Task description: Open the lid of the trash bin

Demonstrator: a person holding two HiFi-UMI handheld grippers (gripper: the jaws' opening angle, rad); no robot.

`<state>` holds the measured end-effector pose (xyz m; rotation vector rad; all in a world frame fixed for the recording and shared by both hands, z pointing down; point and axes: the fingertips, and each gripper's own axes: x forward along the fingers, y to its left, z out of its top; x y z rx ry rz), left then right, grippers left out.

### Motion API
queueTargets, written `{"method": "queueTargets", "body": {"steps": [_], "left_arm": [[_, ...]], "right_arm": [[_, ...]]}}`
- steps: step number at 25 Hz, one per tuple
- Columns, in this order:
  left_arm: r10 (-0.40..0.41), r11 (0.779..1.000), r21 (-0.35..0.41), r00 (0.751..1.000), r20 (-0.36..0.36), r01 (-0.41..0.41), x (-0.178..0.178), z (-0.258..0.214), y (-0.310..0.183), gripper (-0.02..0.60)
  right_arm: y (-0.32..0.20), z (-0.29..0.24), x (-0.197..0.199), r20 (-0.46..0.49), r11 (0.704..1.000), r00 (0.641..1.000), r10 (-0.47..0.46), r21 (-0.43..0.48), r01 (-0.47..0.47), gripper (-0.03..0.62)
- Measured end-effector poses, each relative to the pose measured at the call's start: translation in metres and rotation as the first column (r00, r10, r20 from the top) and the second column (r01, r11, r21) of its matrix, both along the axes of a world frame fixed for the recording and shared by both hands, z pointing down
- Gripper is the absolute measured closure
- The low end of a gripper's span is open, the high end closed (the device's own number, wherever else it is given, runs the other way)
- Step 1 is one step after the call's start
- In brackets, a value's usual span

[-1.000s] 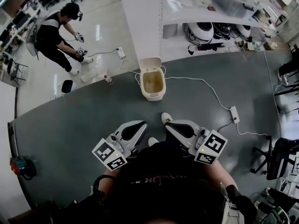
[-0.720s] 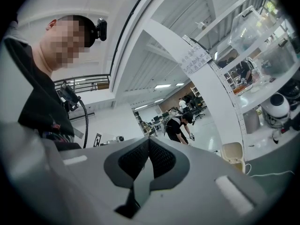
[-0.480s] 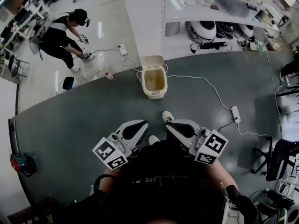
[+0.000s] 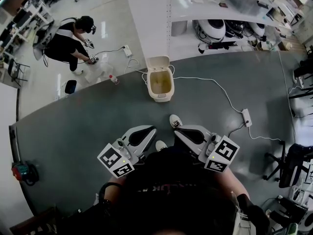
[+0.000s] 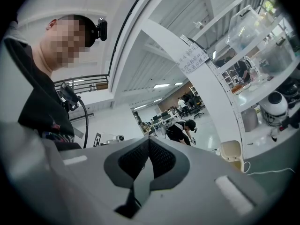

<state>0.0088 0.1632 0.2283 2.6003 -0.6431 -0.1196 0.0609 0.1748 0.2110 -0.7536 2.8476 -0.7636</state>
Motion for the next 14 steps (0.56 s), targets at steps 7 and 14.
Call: {"method": "queueTargets", "body": {"steps": [7,14], "left_arm": [[0.013,1.0,-0.003,1.0,0.007,-0.013,0.0066,-0.0003,-0.0039,0.581],[0.021,1.0,0.002,1.0,0.011,-0.021,0.0087,-0.0015,-0.0101,0.581]], "right_arm": [[-0.0045,-0.0005,0.007,0.002,1.0,1.0,0.011,-0.009,-0.011,0.588],[-0.0104,-0.0007,0.0081,-0.004,1.0,1.0,0.011,-0.008,-0.011,0.588]]}}
